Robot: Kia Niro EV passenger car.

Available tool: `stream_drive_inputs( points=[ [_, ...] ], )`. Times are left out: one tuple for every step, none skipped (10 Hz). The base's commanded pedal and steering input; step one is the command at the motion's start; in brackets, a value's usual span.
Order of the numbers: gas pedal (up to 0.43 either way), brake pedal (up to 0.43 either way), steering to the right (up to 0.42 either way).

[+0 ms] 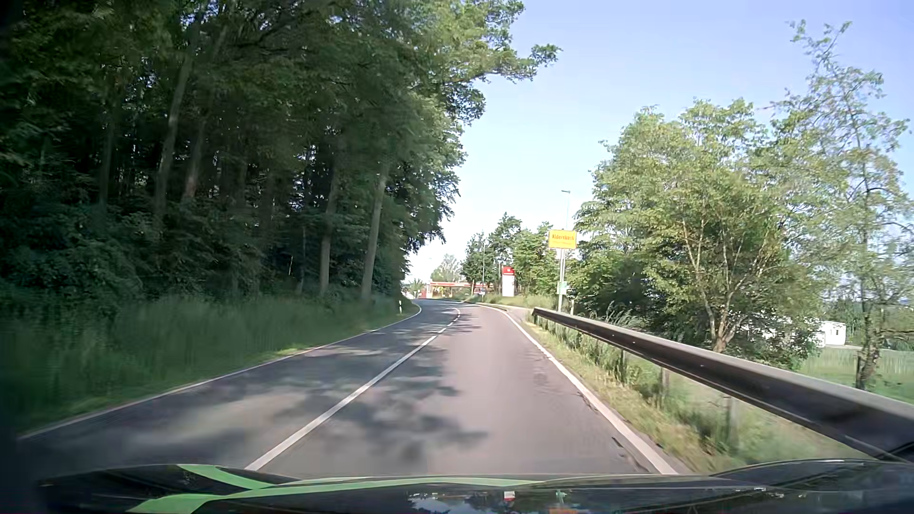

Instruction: Follow the waypoints while adhering to traffic rules and regulations

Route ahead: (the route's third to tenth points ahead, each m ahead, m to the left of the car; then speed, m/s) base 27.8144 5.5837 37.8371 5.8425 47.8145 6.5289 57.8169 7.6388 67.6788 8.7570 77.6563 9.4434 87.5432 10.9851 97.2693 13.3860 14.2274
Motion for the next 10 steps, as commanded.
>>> stream_drive_inputs(
  points=[
    [0.098,0.0,-0.007],
    [0.098,0.0,-0.007],
    [0.087,0.0,-0.007],
    [0.059,0.0,-0.007],
    [0.008,0.0,-0.007],
    [0.008,0.0,-0.007],
    [0.02,0.0,-0.007],
    [0.039,0.0,-0.005],
    [0.039,0.0,-0.004],
    [0.079,0.0,-0.004]
  ],
)
